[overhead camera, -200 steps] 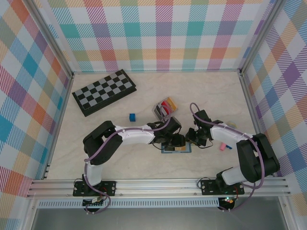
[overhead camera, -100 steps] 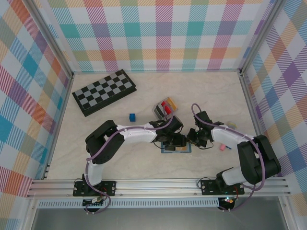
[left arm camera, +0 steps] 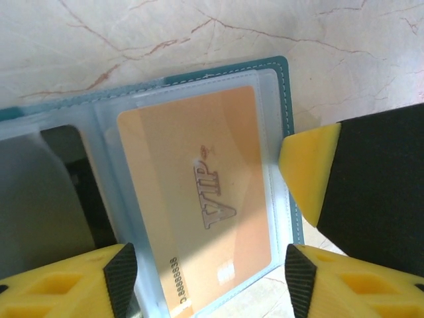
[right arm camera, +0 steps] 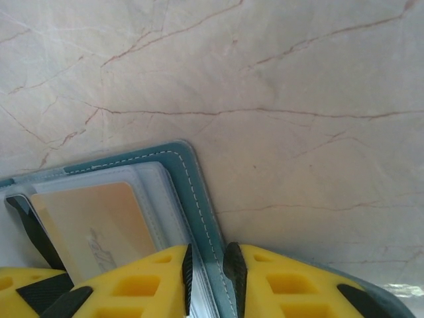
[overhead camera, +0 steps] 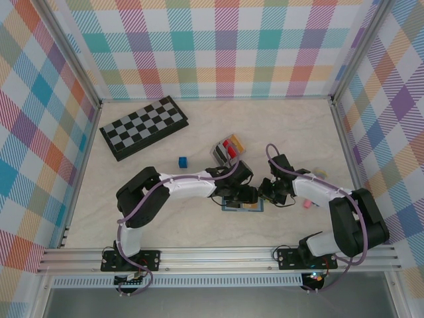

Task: Put the credit cards into the card holder
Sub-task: Insert the credit card into the card slot, then close the card holder at the center of the table.

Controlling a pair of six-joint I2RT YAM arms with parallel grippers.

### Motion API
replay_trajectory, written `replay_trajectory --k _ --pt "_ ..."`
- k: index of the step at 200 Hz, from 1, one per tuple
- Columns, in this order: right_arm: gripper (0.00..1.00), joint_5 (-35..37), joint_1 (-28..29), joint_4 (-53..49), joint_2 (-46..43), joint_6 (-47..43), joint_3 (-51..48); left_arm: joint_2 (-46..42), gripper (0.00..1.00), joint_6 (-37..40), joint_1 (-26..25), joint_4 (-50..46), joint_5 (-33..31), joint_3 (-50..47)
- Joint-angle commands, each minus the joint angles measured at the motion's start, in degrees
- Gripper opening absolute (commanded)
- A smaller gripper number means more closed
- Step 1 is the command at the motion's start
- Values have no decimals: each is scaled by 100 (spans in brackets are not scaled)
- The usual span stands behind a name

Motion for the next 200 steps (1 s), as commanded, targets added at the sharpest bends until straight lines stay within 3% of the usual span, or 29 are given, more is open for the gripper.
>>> replay_trajectory --k 1,31,67,98,130,169,200 --pt "27 16 68 -233 -120 30 158 -523 67 130 -179 61 -231 -229" --pt "29 -37 61 -311 -340 -91 287 -1059 69 53 -158 156 -596 -591" --pt "36 552 59 -967 -804 -344 623 -1656 73 -235 183 262 -977 -1179" --pt "47 1129 2 -1416 -978 -490 750 -1728 74 -505 677 458 -567 -1564" --pt "59 1076 -172 -1435 -870 -477 575 -1543 74 -723 952 844 -42 -1796" --pt "58 419 -235 -1065 -515 -578 418 -1197 74 -817 1002 1125 327 -1723" --pt "52 222 -232 -936 -173 -649 433 -954 72 -832 998 1158 446 -1604"
